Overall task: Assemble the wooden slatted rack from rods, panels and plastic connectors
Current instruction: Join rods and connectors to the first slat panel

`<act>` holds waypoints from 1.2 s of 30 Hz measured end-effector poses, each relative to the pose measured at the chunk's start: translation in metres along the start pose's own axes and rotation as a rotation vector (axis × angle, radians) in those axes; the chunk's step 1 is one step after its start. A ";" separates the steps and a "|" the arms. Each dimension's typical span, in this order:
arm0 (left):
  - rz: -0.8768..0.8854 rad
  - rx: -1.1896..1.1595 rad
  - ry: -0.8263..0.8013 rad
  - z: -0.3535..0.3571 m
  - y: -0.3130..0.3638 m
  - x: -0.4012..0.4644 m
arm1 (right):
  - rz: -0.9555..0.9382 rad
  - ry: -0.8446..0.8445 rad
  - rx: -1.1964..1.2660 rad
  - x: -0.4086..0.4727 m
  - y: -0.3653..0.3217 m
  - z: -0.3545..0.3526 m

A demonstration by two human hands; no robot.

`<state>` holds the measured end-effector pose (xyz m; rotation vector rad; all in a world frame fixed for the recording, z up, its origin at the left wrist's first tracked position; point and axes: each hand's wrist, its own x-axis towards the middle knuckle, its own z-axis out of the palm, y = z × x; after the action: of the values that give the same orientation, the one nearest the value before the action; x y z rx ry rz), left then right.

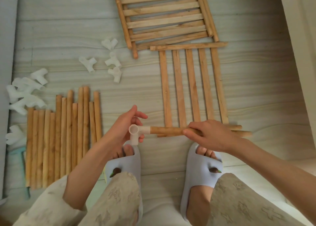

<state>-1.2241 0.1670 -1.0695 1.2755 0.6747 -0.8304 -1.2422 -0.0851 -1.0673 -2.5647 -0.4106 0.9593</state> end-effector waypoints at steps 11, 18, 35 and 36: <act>0.196 -0.253 -0.021 0.009 -0.008 -0.013 | -0.150 0.100 -0.106 0.001 -0.013 -0.012; -0.050 0.520 -0.297 -0.006 -0.030 -0.004 | -0.195 0.084 -0.311 0.035 -0.003 -0.025; 0.116 0.201 -0.045 -0.020 -0.030 -0.003 | -0.028 -0.075 -0.625 0.055 0.016 0.072; 0.137 0.219 -0.041 -0.019 -0.029 -0.004 | -0.058 -0.042 -0.632 0.056 0.018 0.074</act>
<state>-1.2502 0.1837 -1.0847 1.4803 0.4668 -0.8316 -1.2490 -0.0613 -1.1582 -3.0597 -0.9198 0.9802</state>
